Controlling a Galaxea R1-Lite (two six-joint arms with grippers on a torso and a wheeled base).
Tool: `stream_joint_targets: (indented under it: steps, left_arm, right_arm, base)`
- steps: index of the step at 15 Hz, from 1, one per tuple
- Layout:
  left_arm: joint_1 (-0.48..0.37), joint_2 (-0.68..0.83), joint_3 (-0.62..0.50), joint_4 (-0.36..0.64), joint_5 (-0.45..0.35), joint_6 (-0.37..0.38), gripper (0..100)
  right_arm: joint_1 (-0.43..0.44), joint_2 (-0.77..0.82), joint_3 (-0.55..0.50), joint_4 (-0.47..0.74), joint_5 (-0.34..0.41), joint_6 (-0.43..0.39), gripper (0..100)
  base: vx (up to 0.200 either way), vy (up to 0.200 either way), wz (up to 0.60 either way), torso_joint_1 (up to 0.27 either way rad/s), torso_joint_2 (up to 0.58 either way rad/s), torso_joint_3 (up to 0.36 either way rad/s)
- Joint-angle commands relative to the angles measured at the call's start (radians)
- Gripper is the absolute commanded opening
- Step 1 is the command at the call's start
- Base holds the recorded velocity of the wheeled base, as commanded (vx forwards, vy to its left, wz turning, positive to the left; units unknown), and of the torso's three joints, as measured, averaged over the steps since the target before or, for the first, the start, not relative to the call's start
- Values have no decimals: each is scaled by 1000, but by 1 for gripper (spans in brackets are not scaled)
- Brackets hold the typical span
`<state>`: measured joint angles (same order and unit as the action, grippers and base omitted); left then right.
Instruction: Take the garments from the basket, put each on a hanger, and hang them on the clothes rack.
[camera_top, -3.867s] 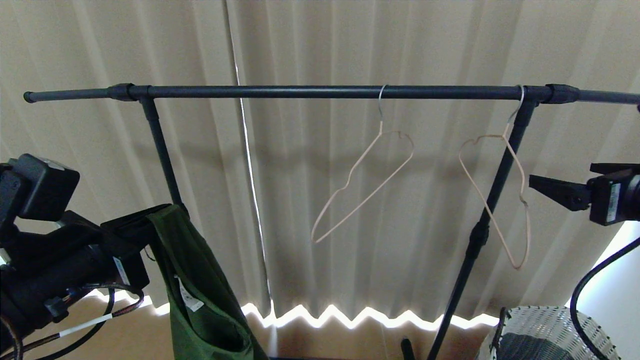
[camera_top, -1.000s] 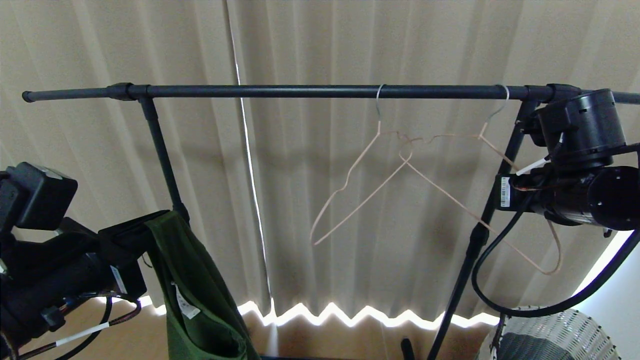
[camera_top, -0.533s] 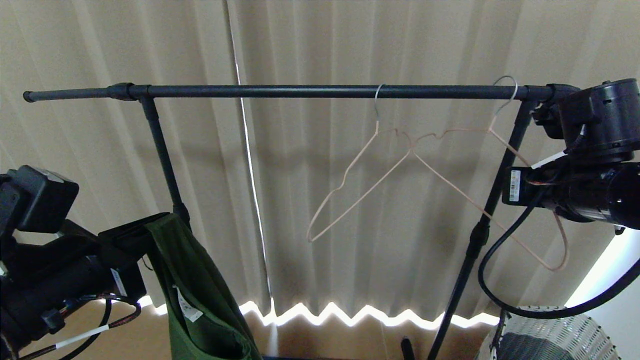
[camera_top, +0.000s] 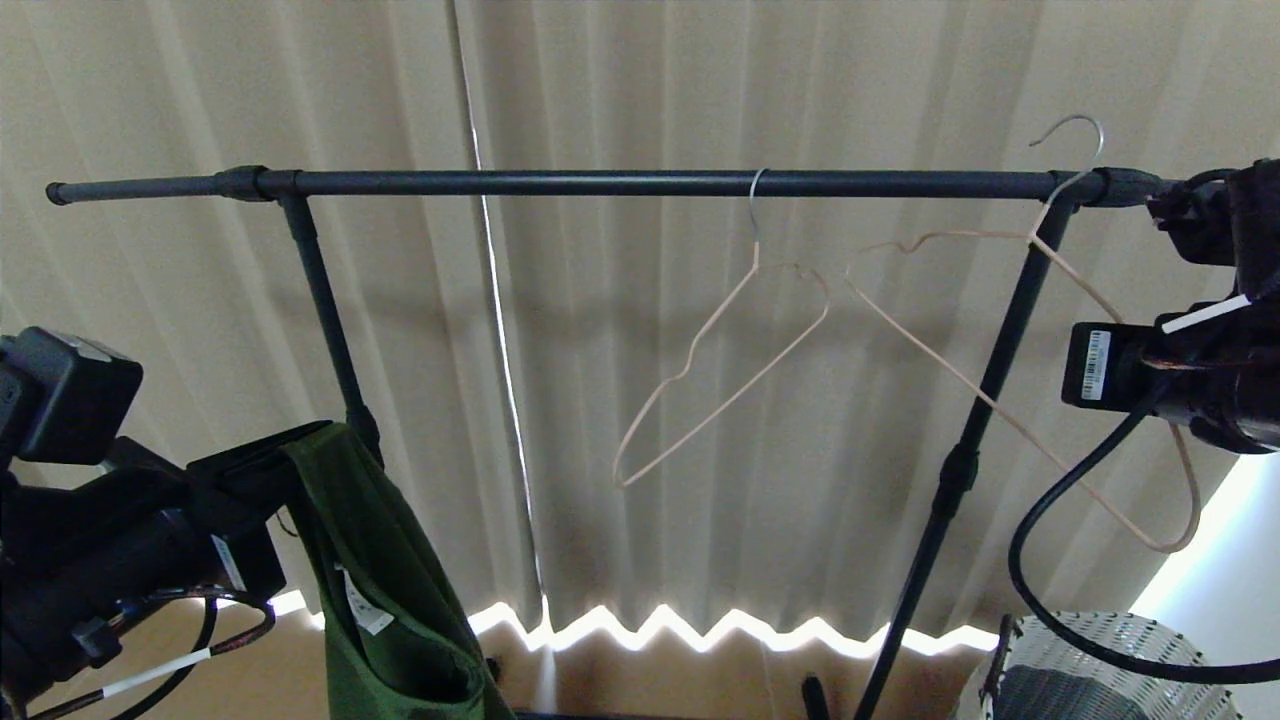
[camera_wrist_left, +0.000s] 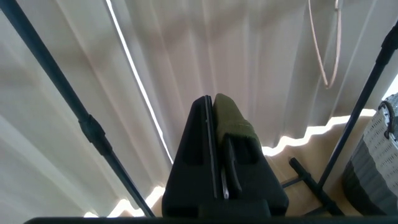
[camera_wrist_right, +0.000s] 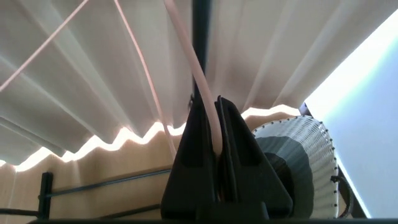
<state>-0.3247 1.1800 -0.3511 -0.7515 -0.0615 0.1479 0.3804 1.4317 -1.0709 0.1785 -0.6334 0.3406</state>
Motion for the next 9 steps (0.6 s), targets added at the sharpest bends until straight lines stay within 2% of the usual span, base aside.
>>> stream_joint_targets:
  steps: [1,3,5,9]
  left_arm:
    - [1,-2,3,0,0,-1,0]
    - [6,-5,20,-2,2,1,0]
    - [32,-10,29,-2,2,6,0]
    - [52,-17,41,-2,3,7,0]
  right_arm:
    - [6,-91,68,1,0,0,0]
    - [31,-171,131,2,0,-15,0]
    - [31,-251,215,1,3,-71,0]
    - [31,-320,295,-5,9,-89,0]
  base:
    - [0,0,0,0,0,0]
    - [0,0,0,0,0,0]
    - [0,0,0,0,0,0]
    - [0,0,0,0,0,0]
